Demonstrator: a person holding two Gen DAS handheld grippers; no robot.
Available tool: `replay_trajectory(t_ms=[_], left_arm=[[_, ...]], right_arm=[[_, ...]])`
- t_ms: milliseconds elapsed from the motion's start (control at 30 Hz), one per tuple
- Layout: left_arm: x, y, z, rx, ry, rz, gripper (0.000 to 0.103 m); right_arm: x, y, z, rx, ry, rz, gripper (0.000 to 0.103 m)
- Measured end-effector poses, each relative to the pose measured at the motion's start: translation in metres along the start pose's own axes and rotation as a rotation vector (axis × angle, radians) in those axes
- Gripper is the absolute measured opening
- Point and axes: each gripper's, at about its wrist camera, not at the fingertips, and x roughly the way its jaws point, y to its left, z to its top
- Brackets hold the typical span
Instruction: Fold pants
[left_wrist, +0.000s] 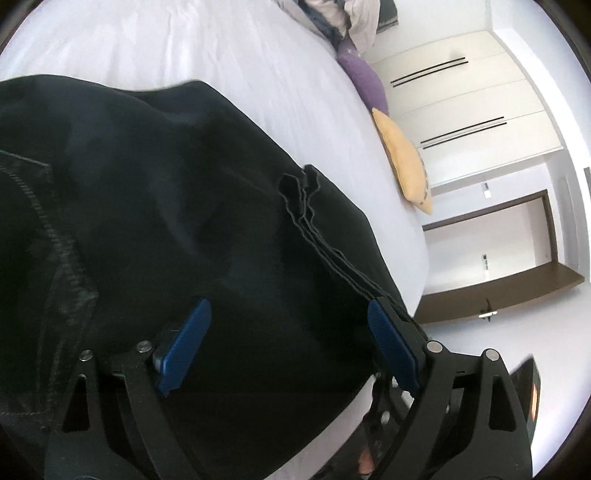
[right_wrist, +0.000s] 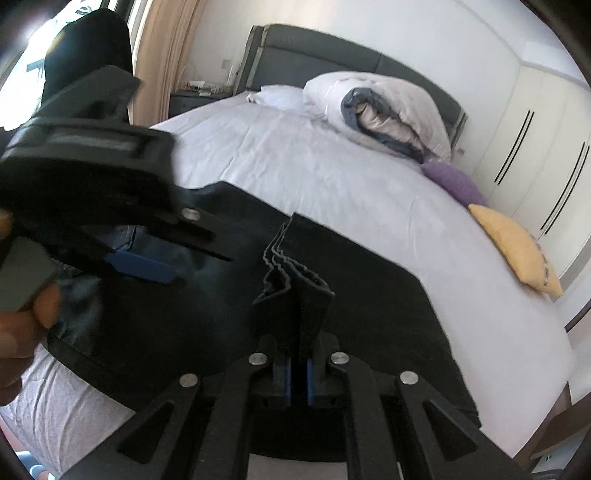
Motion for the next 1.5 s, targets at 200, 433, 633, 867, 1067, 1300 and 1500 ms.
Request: replay_trajectory(t_ms=[200, 433, 633, 867, 1067, 1300, 1500], left_arm=[[0.011, 0.005, 0.027, -0.076, 0.068, -0.023, 0.087], [0.021, -0.001, 0.054, -0.049, 0.124, -0.016, 0.080], [0.017, -0.002, 0.070, 0.054, 0.176, 0.053, 0.017], [-0.025, 0.000, 0.069, 0.203, 0.165, 0.119, 0.007], [-0.059, 0.020, 0.069, 0.246, 0.158, 0.180, 0.007], [-0.066, 0.040, 0.073, 0.239, 0.147, 0.211, 0.007], [-0.051, 0.045, 0.070, 0.255, 0.152, 0.238, 0.010]], right_arm=[[-0.013, 0.013, -0.001, -0.044, -0.034, -0.016, 0.007], [-0.019, 0.028, -0.002, -0.093, -0.041, -0.015, 0.007], [-0.025, 0.043, 0.002, -0.152, -0.057, -0.013, 0.007], [-0.034, 0.076, 0.009, -0.240, -0.077, 0.029, 0.007], [-0.035, 0.111, 0.014, -0.315, -0.070, 0.083, 0.007], [-0.023, 0.136, 0.015, -0.358, -0.021, 0.116, 0.007], [-0.007, 0.136, 0.015, -0.383, 0.024, 0.140, 0.008]])
